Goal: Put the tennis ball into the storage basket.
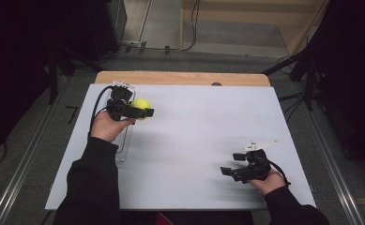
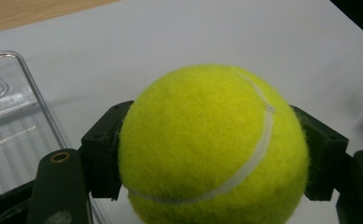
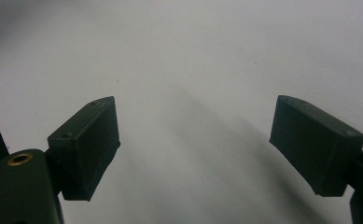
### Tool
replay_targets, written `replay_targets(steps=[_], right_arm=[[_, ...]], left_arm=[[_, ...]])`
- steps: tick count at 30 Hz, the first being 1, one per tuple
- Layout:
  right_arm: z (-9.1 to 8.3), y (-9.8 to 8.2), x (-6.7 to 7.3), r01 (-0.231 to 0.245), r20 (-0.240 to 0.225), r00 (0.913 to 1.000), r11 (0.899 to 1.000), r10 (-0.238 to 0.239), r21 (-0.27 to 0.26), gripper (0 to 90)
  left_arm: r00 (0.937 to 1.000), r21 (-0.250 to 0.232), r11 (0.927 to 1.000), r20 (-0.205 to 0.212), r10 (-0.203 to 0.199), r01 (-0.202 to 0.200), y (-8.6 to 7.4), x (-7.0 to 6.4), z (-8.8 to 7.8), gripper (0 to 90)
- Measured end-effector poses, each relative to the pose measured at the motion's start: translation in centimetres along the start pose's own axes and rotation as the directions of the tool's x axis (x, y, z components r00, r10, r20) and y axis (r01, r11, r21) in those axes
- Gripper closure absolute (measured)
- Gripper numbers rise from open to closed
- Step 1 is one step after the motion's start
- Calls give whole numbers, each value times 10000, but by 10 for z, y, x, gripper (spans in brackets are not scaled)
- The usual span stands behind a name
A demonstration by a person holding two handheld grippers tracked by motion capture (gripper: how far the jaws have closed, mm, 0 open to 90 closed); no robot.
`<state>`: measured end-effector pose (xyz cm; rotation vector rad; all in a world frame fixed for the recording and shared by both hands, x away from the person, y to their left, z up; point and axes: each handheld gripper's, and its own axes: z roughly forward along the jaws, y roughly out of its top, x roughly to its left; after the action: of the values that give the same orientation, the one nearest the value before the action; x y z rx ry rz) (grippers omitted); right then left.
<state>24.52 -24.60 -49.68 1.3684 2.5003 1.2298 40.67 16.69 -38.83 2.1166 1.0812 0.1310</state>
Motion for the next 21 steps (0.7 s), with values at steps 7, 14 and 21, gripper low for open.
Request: replay_targets(steps=[7, 14, 21], right_arm=[[2, 2, 0, 73, -66, 10000, 10000, -73, 21, 138], [3, 3, 1, 141, -85, 9999, 9999, -141, 18, 138], [2, 2, 1, 102, -84, 9999, 9999, -102, 5, 138]], left_arm=[[9997, -75, 9999, -181, -144, 143, -3, 6, -7, 265], [9990, -120, 9995, -339, -303, 299, -5, 12, -10, 265], [9975, -202, 9984, -473, -531, 522, -7, 19, -12, 265]])
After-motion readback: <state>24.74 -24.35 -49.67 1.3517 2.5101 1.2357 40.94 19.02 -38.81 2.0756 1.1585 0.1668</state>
